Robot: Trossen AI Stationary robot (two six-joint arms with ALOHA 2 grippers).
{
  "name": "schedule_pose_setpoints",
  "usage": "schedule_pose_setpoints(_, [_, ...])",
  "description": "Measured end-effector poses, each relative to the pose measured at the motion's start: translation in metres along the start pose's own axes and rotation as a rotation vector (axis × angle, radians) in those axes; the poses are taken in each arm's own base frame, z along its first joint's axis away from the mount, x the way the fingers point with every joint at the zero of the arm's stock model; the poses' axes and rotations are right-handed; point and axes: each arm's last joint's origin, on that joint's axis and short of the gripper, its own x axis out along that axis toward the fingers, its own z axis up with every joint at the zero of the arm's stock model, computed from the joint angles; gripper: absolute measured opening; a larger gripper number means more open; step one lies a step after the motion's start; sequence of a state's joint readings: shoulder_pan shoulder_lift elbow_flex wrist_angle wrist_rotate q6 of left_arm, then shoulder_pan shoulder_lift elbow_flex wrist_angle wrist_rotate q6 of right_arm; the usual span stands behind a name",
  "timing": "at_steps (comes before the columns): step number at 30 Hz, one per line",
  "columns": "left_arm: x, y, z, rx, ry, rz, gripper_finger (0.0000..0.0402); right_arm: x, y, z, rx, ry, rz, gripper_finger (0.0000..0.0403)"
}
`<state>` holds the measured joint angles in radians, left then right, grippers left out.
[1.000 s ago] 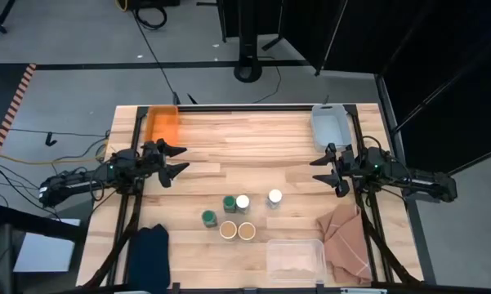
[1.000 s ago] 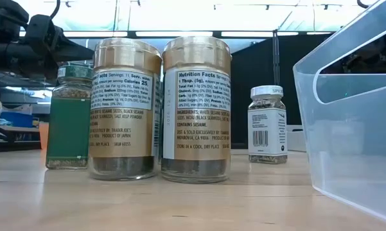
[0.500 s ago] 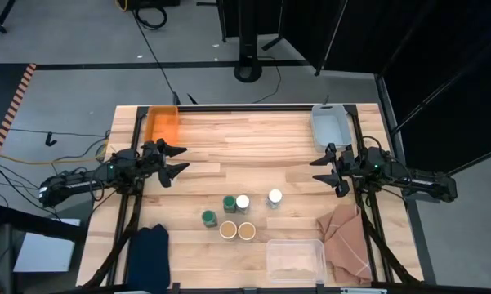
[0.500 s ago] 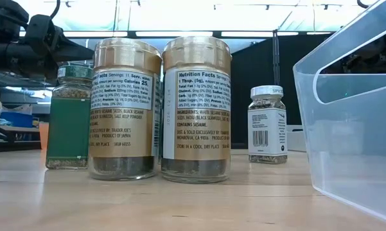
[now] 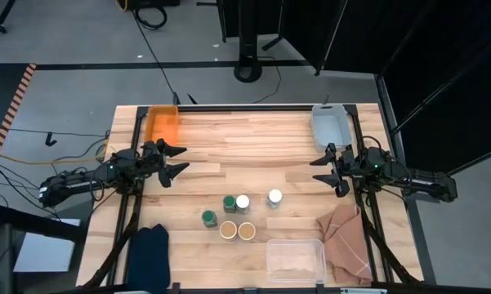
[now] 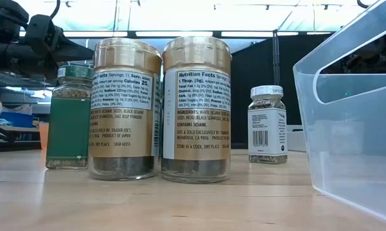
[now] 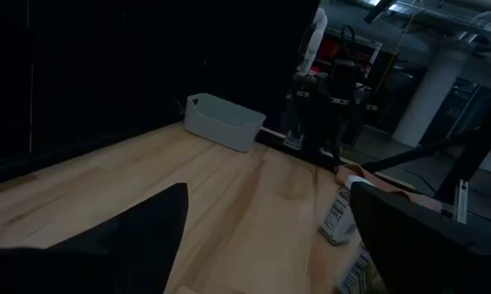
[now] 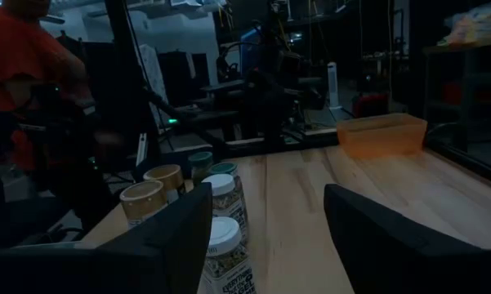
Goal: Sort spices by type
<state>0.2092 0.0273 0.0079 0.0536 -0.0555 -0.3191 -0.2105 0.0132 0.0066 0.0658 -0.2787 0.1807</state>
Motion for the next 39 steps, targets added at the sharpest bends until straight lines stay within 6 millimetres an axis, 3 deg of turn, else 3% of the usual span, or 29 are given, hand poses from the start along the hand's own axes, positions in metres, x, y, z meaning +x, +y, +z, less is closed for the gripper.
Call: schedule_pose_setpoints(39, [0.0000, -0.0009, 0.0027, -0.002, -0.028, -0.009, 0.0347, 0.0000, 0.0000, 0.0001, 0.000, 0.000, 0.000, 0.0243])
